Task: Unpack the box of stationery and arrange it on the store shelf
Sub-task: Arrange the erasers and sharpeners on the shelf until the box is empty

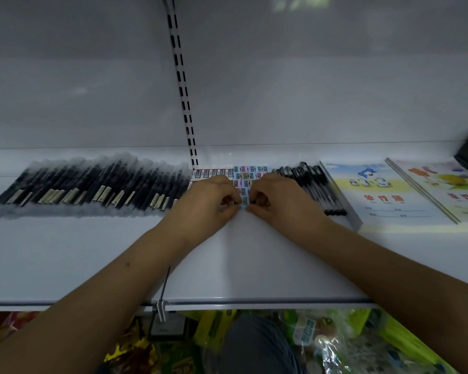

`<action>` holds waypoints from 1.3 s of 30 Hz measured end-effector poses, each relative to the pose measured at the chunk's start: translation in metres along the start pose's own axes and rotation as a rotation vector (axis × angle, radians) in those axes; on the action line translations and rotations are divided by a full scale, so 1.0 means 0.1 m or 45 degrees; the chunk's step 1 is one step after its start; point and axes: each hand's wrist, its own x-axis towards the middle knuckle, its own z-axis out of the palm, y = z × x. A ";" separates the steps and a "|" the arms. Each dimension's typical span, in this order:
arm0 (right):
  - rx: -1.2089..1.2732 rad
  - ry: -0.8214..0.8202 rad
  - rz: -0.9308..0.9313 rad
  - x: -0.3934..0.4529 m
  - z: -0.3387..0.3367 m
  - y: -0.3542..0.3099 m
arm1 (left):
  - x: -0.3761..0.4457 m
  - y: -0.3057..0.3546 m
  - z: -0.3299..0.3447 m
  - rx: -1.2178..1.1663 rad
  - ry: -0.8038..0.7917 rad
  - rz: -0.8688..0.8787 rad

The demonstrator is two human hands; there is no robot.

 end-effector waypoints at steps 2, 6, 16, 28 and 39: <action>-0.017 0.028 0.004 -0.03 -0.02 0.01 | -0.04 0.00 -0.10 -0.027 -0.027 0.014; 0.017 0.113 -0.055 -0.07 -0.14 -0.08 | -0.33 -0.10 -0.51 -0.020 0.033 -0.103; 0.229 -0.218 -0.254 0.12 0.28 -0.53 | -0.89 -0.22 -0.70 0.081 -0.160 -0.333; 0.320 -0.236 -0.373 0.13 0.30 -0.68 | -1.01 -0.14 -0.81 -0.102 -0.228 -0.439; 0.377 -0.318 -0.015 -0.18 -0.09 -0.50 | -0.82 0.10 -0.43 -0.103 -0.048 -0.298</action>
